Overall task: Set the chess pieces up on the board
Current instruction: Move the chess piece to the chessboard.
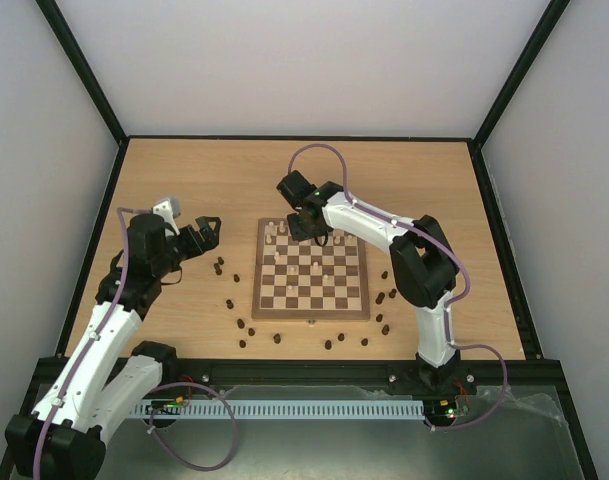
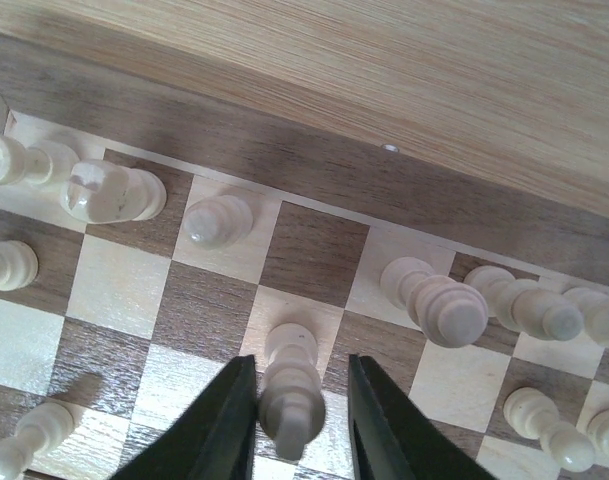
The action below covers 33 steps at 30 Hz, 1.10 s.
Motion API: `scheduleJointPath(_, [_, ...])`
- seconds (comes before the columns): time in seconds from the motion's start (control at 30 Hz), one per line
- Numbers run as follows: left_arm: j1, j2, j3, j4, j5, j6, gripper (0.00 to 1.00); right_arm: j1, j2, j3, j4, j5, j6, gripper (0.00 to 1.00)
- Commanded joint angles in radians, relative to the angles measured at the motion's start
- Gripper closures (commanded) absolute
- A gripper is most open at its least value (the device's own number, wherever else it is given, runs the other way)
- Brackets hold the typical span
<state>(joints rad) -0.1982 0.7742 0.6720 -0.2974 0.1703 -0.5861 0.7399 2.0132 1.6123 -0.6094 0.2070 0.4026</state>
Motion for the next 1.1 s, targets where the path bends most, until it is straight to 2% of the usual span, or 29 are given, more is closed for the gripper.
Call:
scheduleJointPath(0.0, [-0.006,-0.009,-0.019,0.024,-0.002,0.004,0.01,0.004,0.02,0.023,-0.069,0.014,-0.008,0.77])
scheduleJointPath(0.1, [-0.006,-0.009,-0.018,0.025,0.0,0.004,0.01,0.004,0.023,0.023,-0.066,0.01,-0.011,0.84])
scheduleJointPath(0.23, [-0.005,-0.01,-0.019,0.024,-0.002,0.004,0.01,0.004,0.028,0.027,-0.063,0.016,-0.011,0.86])
scheduleJointPath(0.67, [-0.006,-0.007,-0.019,0.024,-0.006,0.003,0.01,0.003,0.055,0.116,-0.098,0.103,-0.024,0.86])
scheduleJointPath(1.07, [-0.006,-0.006,-0.02,0.024,-0.009,0.004,0.01,-0.002,0.09,0.139,-0.097,0.115,-0.033,0.86])
